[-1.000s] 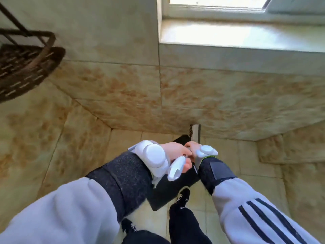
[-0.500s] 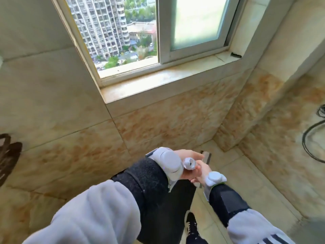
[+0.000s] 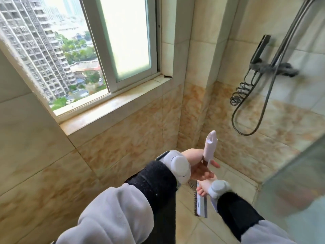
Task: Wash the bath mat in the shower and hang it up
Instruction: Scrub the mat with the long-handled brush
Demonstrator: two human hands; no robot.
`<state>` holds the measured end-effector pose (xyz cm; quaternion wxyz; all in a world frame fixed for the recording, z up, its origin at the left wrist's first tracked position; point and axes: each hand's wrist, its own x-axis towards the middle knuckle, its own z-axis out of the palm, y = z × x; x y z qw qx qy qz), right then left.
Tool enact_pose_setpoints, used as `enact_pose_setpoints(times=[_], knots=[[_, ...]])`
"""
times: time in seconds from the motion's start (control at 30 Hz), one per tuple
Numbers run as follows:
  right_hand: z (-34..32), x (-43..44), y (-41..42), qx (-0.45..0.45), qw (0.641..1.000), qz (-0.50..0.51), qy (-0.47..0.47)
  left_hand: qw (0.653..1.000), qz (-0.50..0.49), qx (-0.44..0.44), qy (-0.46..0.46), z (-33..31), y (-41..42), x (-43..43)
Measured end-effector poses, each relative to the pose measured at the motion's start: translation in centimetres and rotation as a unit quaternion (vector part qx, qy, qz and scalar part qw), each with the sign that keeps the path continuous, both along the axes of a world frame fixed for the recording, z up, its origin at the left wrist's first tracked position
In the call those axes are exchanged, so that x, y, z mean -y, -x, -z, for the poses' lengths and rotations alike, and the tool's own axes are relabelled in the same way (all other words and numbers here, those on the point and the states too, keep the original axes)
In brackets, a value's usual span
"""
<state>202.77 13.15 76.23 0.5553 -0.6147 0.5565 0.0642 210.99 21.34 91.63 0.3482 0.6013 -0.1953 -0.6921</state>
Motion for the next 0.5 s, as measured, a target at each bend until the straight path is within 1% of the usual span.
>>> enact_pose_setpoints(times=[0.03, 0.1, 0.17, 0.23, 0.3, 0.33, 0.4, 0.5], knots=[[-0.4, 0.6, 1.4, -0.013, 1.000, 0.012, -0.025, 1.000, 0.017, 0.024, 0.008, -0.6, 1.5, 0.7], [-0.5, 1.7, 4.4, -0.026, 0.998, 0.028, -0.043, 0.997, 0.039, 0.059, 0.010, -1.3, 3.9, 2.0], [-0.6, 2.0, 6.0, -0.016, 0.999, 0.030, -0.008, 0.993, 0.047, 0.105, 0.019, -1.3, 5.0, 2.9], [-0.9, 2.4, 9.3, -0.003, 0.998, 0.035, 0.048, 0.985, 0.079, 0.144, 0.047, -1.8, 7.4, 4.1], [-1.2, 2.8, 12.8, 0.013, 0.995, 0.063, 0.079, 0.978, 0.102, 0.167, 0.075, -2.0, 10.1, 5.0], [-1.1, 3.0, 13.3, 0.015, 0.994, 0.067, 0.087, 0.976, 0.101, 0.175, 0.085, -1.9, 10.3, 5.3], [-1.2, 3.0, 15.9, 0.015, 0.993, 0.077, 0.087, 0.970, 0.124, 0.182, 0.100, -2.1, 12.4, 5.8], [-1.8, 2.2, 19.6, 0.015, 0.992, 0.104, 0.073, 0.959, 0.193, 0.179, 0.106, -2.2, 15.4, 6.0]])
